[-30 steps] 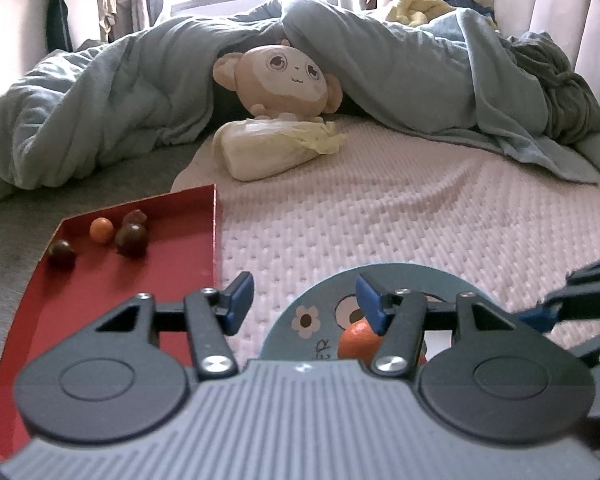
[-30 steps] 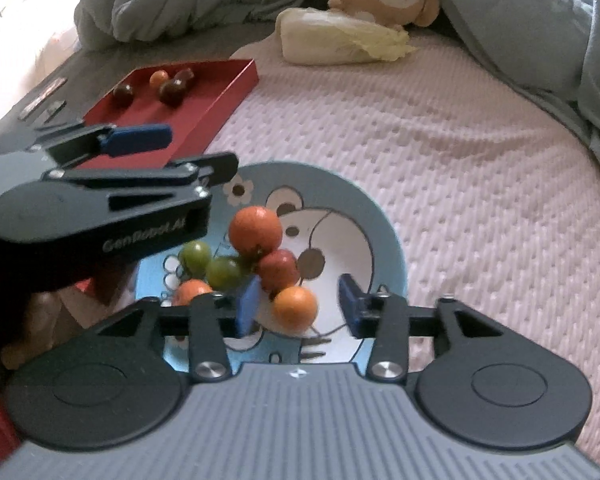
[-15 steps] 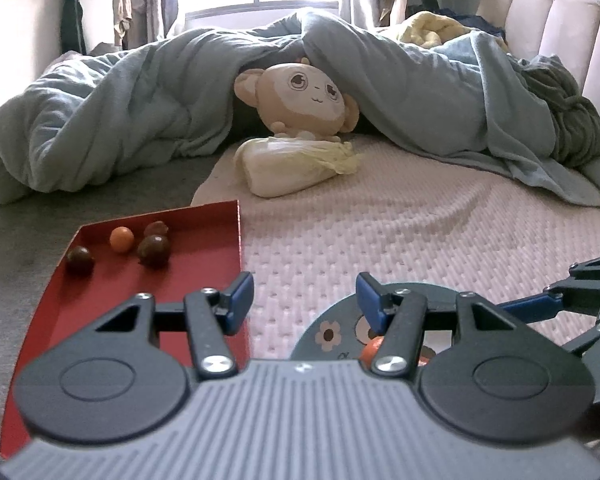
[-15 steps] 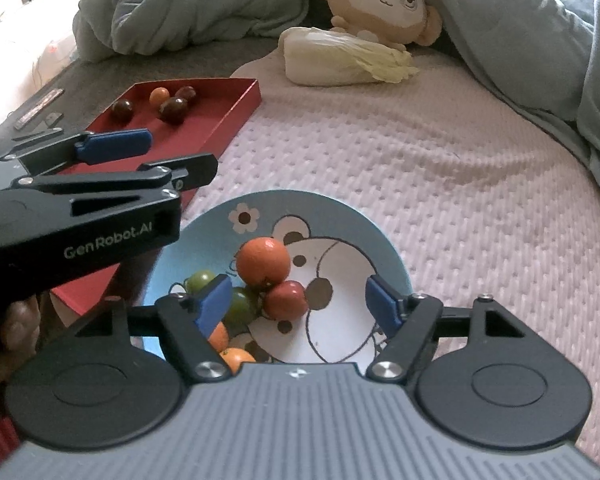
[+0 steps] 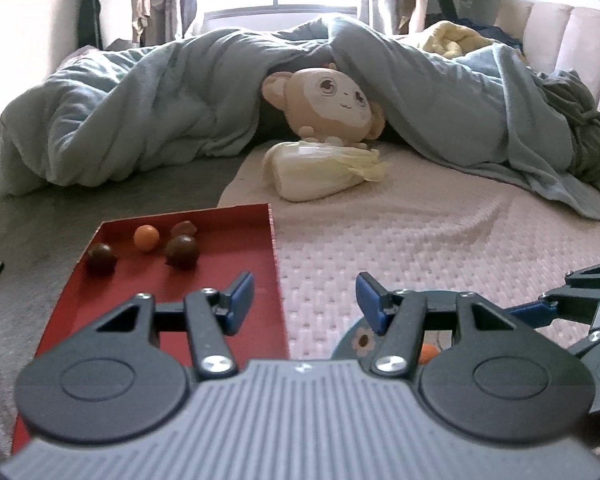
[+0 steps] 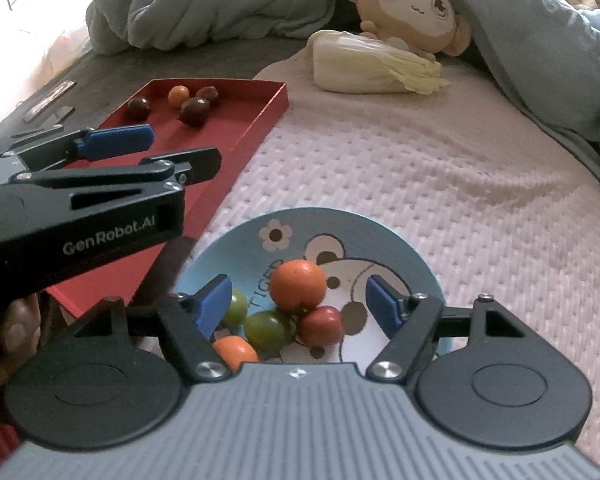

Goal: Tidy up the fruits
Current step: 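Move both open grippers back over the red tray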

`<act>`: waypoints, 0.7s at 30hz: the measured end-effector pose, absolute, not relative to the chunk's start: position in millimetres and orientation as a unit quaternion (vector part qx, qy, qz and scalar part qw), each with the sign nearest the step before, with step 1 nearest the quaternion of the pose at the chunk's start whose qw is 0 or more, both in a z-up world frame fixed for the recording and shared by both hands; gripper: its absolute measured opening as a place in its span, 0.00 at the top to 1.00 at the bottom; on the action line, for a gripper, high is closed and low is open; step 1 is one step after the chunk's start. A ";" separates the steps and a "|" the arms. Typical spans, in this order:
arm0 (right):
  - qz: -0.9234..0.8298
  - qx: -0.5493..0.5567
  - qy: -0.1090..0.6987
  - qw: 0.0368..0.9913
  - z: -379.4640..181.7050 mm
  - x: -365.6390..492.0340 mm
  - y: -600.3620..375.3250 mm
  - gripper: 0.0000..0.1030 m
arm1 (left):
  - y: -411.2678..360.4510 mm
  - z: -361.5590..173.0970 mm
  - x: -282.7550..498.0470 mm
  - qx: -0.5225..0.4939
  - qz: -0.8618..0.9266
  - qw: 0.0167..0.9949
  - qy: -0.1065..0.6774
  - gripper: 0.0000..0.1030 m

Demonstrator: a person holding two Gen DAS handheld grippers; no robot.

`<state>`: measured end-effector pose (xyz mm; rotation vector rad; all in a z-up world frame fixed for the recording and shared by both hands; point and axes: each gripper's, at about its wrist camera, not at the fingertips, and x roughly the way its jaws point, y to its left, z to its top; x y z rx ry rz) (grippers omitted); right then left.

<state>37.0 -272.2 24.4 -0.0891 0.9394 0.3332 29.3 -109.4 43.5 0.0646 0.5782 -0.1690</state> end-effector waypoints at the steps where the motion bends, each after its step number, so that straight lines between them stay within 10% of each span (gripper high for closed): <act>1: 0.161 -0.043 0.450 0.877 24.2 38.3 -269.7 0.24 | -107.0 43.2 30.3 0.031 -0.080 0.955 0.284 0.43; 21: 0.205 -0.068 0.445 0.869 23.6 82.0 -191.6 0.23 | -35.5 41.8 42.6 0.025 0.002 0.959 0.282 0.43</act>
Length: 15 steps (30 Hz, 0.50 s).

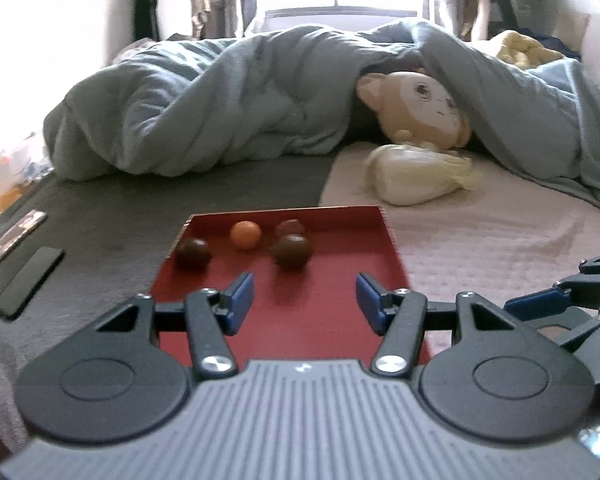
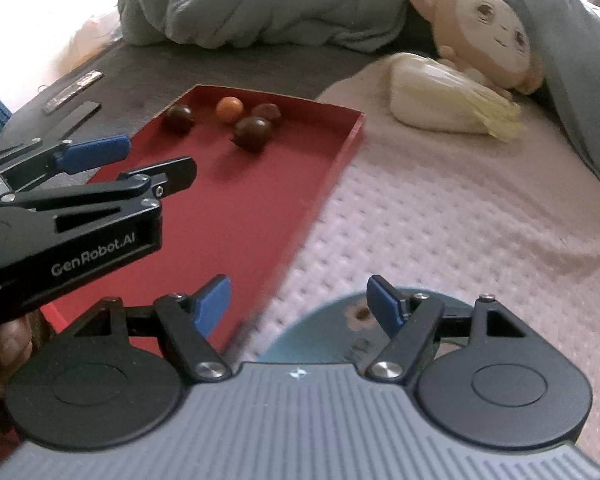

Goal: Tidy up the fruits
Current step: 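Move both open grippers back over the red tray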

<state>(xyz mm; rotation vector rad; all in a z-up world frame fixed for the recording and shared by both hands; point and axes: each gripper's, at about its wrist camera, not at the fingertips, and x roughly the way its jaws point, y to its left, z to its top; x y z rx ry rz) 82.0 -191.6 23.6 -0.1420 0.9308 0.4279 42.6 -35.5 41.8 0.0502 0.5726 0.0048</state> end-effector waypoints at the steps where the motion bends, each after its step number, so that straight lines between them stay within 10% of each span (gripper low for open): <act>1: 0.207 -0.069 0.445 0.869 23.4 84.3 -187.1 0.23 | -30.6 40.9 44.1 0.023 0.006 0.959 0.284 0.43; 15: 0.224 -0.096 0.454 0.857 9.1 108.9 -145.8 0.23 | 27.5 21.2 63.5 0.010 0.060 0.954 0.295 0.43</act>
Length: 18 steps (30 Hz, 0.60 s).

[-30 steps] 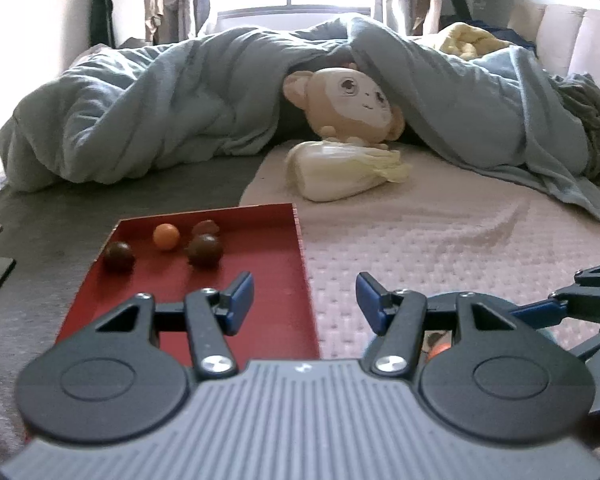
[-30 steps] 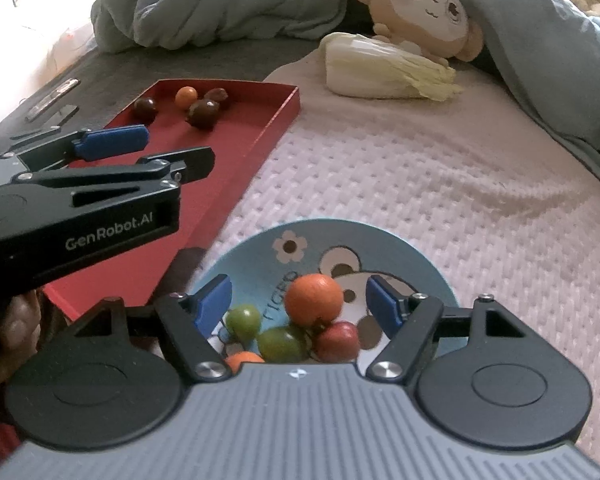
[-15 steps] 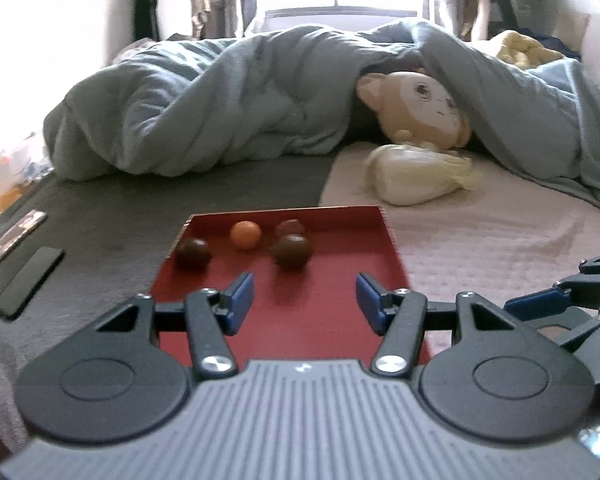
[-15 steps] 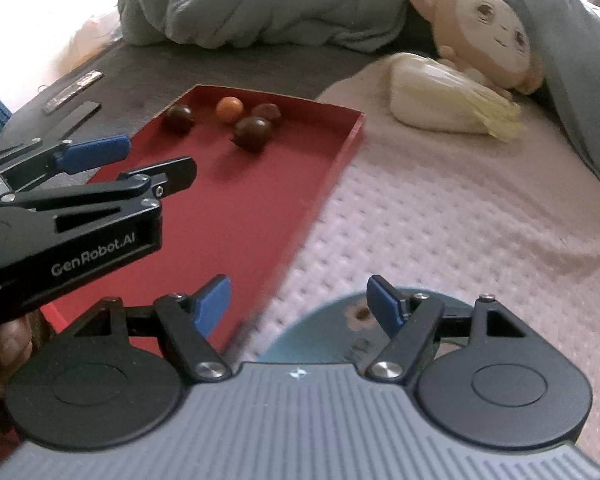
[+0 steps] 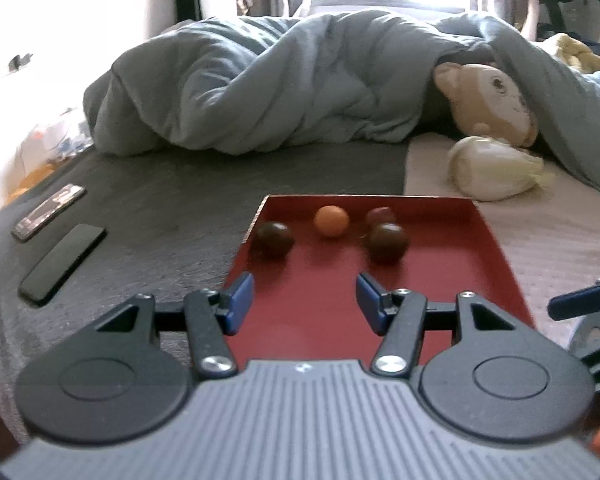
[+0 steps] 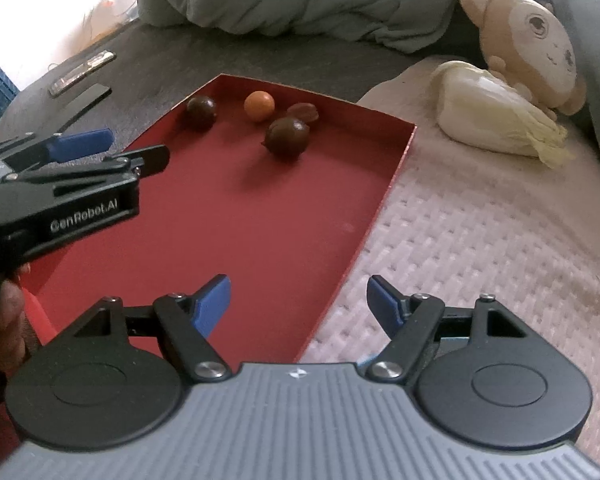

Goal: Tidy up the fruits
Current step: 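Move both open grippers back over the red tray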

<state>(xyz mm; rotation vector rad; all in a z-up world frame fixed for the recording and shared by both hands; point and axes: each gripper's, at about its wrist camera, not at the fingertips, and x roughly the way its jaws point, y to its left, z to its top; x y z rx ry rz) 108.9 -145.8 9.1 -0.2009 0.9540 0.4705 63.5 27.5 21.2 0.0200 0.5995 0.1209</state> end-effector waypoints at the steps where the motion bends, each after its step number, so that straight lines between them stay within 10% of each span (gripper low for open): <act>1: 0.225 -0.096 0.455 0.856 7.9 110.5 -143.9 0.23 | 31.3 19.5 64.9 0.006 0.062 0.953 0.297 0.43; 18: 0.238 -0.116 0.433 0.862 -5.3 144.6 -134.0 0.17 | 46.1 1.1 102.9 -0.020 0.070 0.944 0.321 0.43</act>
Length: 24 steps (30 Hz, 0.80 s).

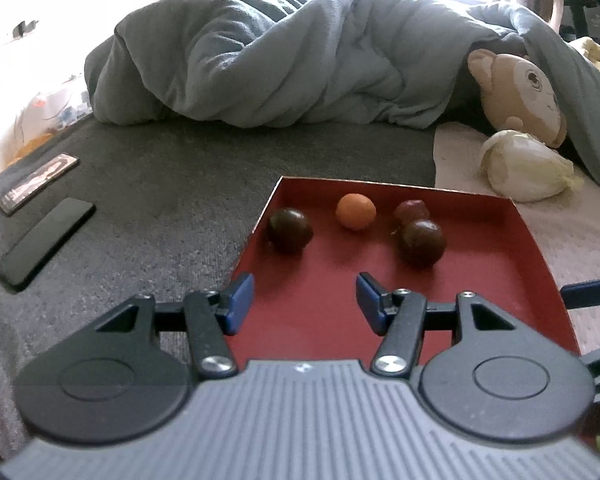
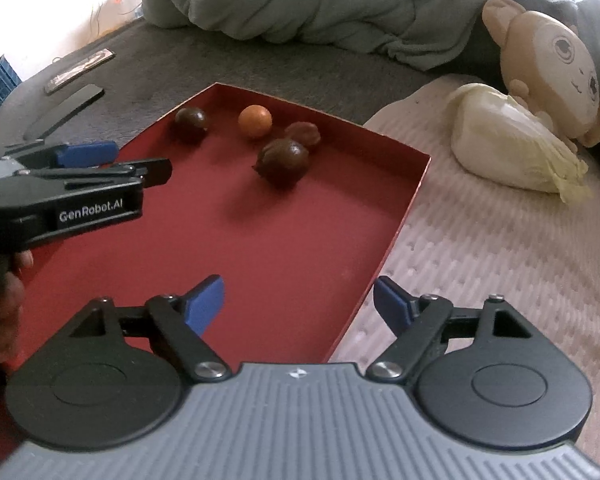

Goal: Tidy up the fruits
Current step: 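Move both open grippers back over the red tray, then grasp a dark brown plum with the left gripper while the right grasps another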

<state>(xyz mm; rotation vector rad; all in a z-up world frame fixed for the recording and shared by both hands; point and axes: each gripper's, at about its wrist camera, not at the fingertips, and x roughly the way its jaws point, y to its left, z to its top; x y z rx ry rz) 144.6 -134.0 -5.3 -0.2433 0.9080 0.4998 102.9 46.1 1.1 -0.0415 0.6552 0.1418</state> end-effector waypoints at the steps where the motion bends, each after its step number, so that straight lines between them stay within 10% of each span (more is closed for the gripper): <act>1: 0.238 -0.116 0.432 0.862 -6.4 146.9 -134.1 0.17 | 46.3 0.3 105.9 -0.020 0.070 0.944 0.323 0.43; 24: 0.265 -0.128 0.382 0.876 -3.7 174.5 -105.5 0.17 | 58.1 -8.5 127.4 -0.018 0.066 0.938 0.339 0.43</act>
